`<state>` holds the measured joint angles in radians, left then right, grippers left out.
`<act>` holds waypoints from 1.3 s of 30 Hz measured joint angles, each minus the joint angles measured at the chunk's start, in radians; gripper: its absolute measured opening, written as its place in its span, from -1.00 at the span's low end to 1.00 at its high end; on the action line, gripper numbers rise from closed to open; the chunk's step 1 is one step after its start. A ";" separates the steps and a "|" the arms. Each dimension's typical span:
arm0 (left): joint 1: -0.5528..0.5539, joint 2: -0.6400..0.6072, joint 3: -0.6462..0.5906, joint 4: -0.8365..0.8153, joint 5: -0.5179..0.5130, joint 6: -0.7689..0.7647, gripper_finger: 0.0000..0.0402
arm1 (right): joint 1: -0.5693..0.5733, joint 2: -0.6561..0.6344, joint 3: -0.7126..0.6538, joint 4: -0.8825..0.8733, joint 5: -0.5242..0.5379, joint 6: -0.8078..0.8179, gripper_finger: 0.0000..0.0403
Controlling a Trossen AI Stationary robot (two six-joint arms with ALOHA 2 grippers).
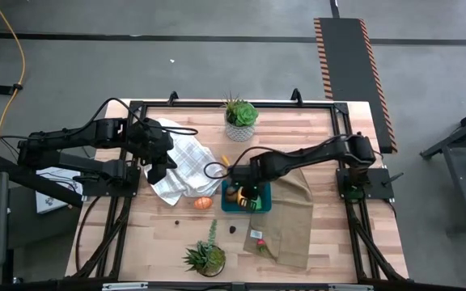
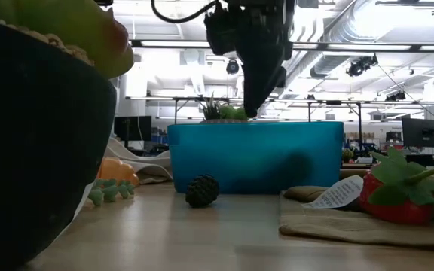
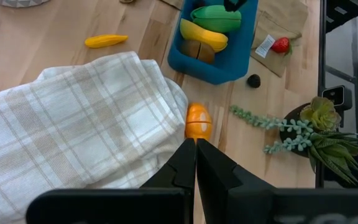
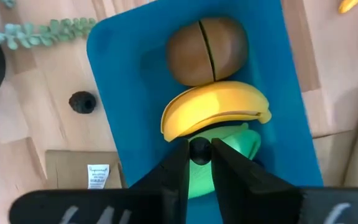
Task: Pick and placing Produce into tupperware
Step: Put the right blueberry into the blue bin, then put the blueberry into the blue bin
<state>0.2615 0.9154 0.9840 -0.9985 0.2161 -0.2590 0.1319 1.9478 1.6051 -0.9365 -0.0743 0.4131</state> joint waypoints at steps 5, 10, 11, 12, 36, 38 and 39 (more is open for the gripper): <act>0.000 0.000 0.000 0.000 0.000 0.000 -0.99 | 0.000 0.010 0.000 0.004 0.014 0.016 -0.77; 0.000 0.000 0.000 0.000 0.000 0.000 -0.99 | 0.000 0.020 0.000 0.006 0.021 0.032 -0.76; 0.000 0.000 0.000 0.000 0.000 0.003 -0.99 | 0.000 0.020 0.000 0.010 0.021 0.030 -0.74; 0.000 0.000 0.000 0.000 0.000 0.010 -0.99 | 0.000 0.020 0.000 0.018 0.022 0.028 -0.72; -0.001 -0.003 0.000 0.009 0.321 0.119 -0.99 | 0.021 -0.212 0.030 0.196 0.037 0.348 -0.60; -0.009 -0.003 0.000 0.006 0.327 0.140 -0.99 | 0.050 -0.248 0.032 0.203 0.050 0.384 -0.60; -0.021 -0.003 0.000 0.004 0.329 0.145 -0.99 | 0.067 -0.262 0.032 0.185 0.073 0.400 -0.60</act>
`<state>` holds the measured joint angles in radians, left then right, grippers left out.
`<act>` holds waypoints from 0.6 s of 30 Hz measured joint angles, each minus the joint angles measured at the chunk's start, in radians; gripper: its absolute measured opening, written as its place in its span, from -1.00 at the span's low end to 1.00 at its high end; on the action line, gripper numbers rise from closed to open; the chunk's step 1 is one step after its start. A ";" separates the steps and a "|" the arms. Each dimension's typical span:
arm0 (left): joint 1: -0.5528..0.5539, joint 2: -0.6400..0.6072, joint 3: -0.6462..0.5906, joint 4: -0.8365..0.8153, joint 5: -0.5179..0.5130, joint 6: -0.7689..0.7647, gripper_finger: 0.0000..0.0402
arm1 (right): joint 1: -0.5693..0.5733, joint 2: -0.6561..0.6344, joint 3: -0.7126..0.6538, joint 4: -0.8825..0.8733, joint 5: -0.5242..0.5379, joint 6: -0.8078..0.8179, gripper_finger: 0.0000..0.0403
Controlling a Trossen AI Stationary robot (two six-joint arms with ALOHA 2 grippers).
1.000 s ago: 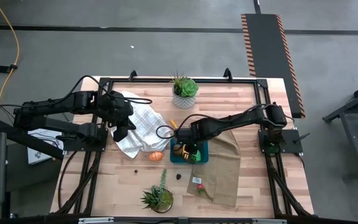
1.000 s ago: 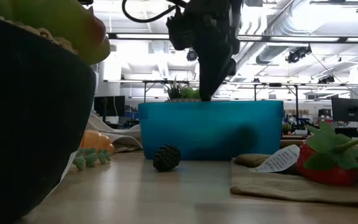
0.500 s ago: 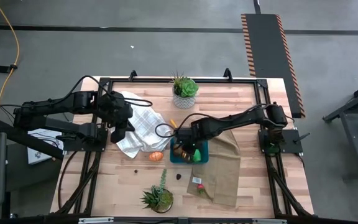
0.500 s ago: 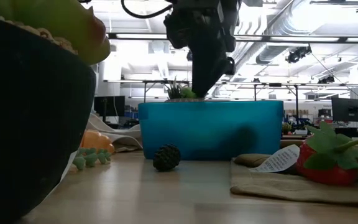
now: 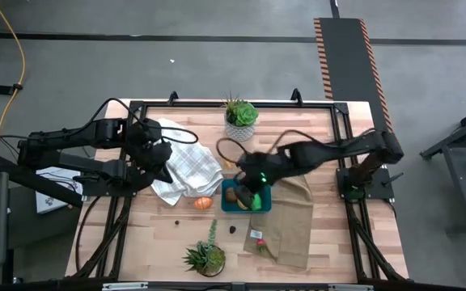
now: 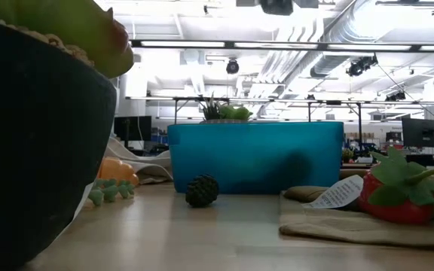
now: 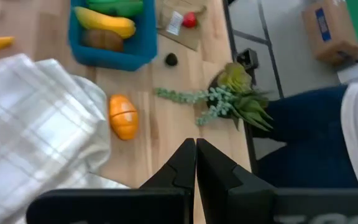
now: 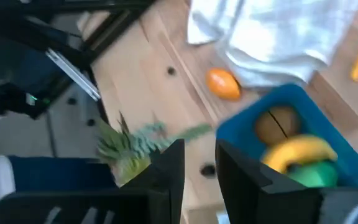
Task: Pick and placing Produce into tupperware
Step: Put the blueberry into the blue bin
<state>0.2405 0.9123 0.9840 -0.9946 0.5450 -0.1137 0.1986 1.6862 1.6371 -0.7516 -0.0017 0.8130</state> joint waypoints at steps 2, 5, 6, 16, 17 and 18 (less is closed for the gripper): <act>-0.032 0.000 0.000 0.000 0.000 0.007 -0.99 | 0.030 -0.016 0.000 -0.065 0.044 0.032 -0.60; -0.114 0.000 0.000 0.001 -0.002 0.005 -0.99 | 0.062 -0.027 0.000 -0.199 0.123 0.094 -0.60; -0.151 0.002 0.000 0.005 -0.011 -0.004 -0.99 | 0.071 -0.027 0.000 -0.234 0.146 0.110 -0.60; -0.487 0.060 0.000 0.040 -0.375 -0.449 -0.99 | 0.145 -0.025 -0.002 -0.562 0.339 0.110 -0.60; -0.507 0.069 0.000 0.046 -0.407 -0.501 -0.99 | 0.145 -0.025 -0.002 -0.601 0.369 0.116 -0.60; -0.528 0.080 0.000 0.053 -0.430 -0.542 -0.99 | 0.145 -0.025 -0.002 -0.636 0.408 0.129 -0.60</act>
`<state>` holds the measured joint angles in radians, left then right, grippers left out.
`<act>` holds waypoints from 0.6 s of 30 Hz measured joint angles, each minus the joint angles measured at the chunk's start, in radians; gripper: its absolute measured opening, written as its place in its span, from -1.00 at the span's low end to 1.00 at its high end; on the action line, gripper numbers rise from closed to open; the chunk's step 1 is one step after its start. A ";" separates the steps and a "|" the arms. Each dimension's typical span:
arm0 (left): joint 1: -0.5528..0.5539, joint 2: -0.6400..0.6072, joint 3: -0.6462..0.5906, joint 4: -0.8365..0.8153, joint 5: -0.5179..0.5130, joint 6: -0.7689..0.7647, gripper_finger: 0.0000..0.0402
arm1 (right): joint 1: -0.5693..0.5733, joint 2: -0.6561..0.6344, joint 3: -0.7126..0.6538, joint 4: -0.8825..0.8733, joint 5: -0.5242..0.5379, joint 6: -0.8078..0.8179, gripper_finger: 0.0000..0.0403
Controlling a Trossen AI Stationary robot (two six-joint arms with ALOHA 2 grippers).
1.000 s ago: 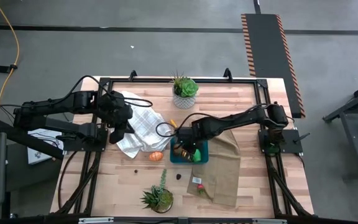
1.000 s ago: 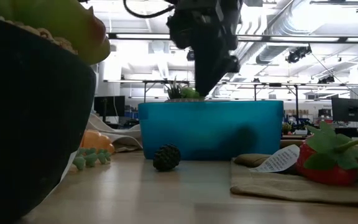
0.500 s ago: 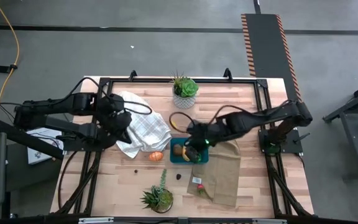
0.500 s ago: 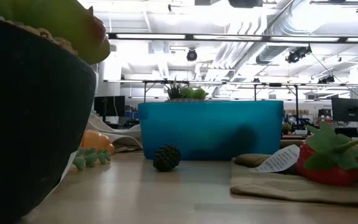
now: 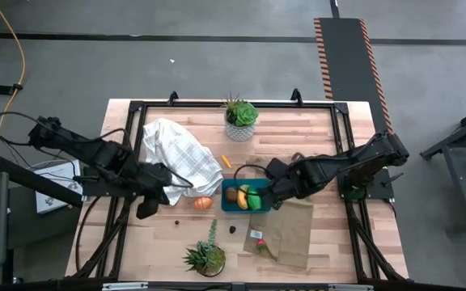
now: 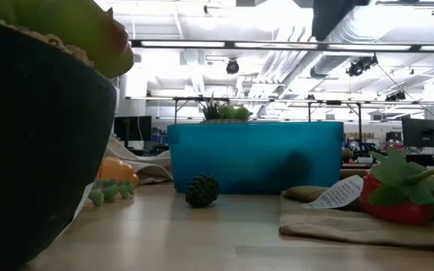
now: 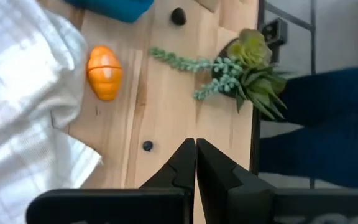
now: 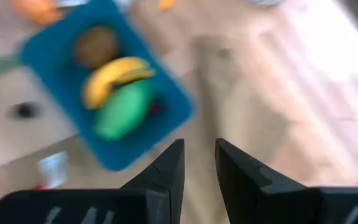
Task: Pick and placing Produce into tupperware
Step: Put the blueberry into the blue bin
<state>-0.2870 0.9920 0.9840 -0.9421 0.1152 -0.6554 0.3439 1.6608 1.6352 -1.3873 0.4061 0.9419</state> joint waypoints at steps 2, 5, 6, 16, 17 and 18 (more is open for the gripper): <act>-0.040 0.022 0.000 0.030 -0.030 -0.061 -0.97 | 0.006 -0.002 0.000 -0.055 0.091 0.028 -0.60; -0.103 0.062 0.000 0.033 -0.093 -0.181 -0.89 | 0.022 -0.027 -0.002 -0.108 0.203 0.058 -0.60; -0.127 0.075 0.000 0.028 -0.111 -0.223 -0.85 | 0.029 -0.044 -0.011 -0.120 0.220 0.075 -0.60; -0.319 0.125 0.000 -0.147 -0.210 -0.690 -0.54 | 0.147 -0.451 -0.463 0.072 0.200 0.343 -0.60; -0.325 0.125 0.000 -0.151 -0.226 -0.739 -0.55 | 0.161 -0.496 -0.510 0.121 0.198 0.362 -0.60; -0.329 0.124 0.000 -0.151 -0.240 -0.783 -0.55 | 0.174 -0.537 -0.556 0.171 0.199 0.369 -0.60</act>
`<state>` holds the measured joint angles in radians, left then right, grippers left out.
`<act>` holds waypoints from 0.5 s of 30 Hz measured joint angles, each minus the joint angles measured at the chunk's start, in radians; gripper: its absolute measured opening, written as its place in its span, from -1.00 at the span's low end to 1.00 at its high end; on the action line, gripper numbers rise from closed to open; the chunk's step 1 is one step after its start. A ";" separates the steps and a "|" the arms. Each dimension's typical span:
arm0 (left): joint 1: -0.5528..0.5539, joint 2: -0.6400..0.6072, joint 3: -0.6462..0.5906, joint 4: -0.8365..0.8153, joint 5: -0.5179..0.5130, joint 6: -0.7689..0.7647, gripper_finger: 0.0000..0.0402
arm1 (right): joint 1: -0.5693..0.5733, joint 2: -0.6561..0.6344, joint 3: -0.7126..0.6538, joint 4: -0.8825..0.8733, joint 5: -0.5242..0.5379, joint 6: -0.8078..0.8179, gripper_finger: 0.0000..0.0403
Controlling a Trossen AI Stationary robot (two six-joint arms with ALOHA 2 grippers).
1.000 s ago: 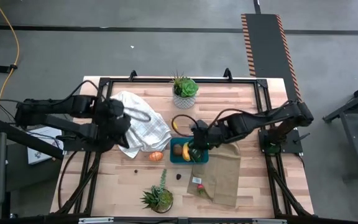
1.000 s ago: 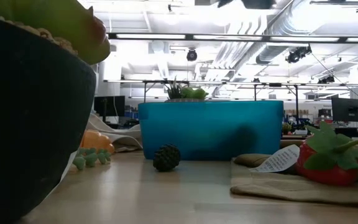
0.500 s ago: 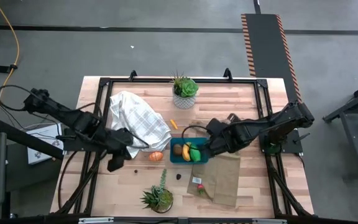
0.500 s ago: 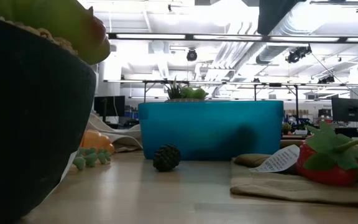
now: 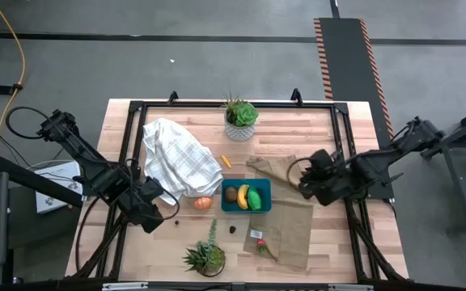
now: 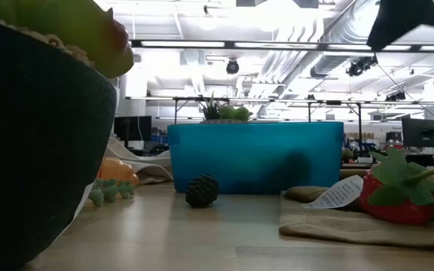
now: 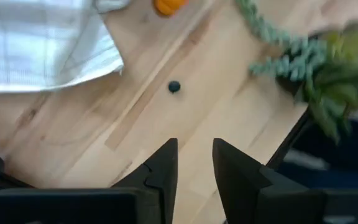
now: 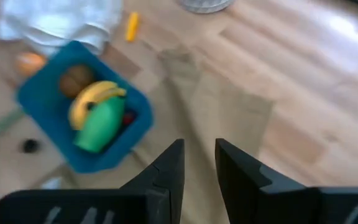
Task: Pick and placing Produce into tupperware
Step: Put the blueberry into the blue bin
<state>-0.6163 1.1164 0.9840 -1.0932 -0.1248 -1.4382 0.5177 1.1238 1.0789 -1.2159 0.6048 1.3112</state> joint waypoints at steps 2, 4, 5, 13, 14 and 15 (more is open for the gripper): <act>0.000 0.000 0.000 0.001 -0.020 -0.084 -0.58 | 0.017 -0.065 -0.078 0.086 -0.003 0.019 -0.60; 0.001 0.004 0.000 0.010 -0.026 -0.143 -0.61 | 0.023 -0.114 -0.140 0.144 -0.015 0.032 -0.60; 0.001 0.011 0.000 0.013 -0.027 -0.165 -0.63 | 0.023 -0.132 -0.166 0.162 -0.023 0.040 -0.60; 0.018 0.119 0.000 -0.010 0.043 -0.325 -0.68 | 0.020 -0.162 -0.282 0.194 -0.085 0.039 -0.60; 0.027 0.137 0.000 -0.008 0.059 -0.327 -0.68 | 0.020 -0.162 -0.288 0.194 -0.085 0.037 -0.60; 0.036 0.153 0.000 -0.007 0.074 -0.327 -0.68 | 0.020 -0.162 -0.294 0.199 -0.084 0.035 -0.60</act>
<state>-0.5808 1.2696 0.9840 -1.1004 -0.0507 -1.7655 0.5372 0.9619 0.7852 -1.0171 0.5205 1.3459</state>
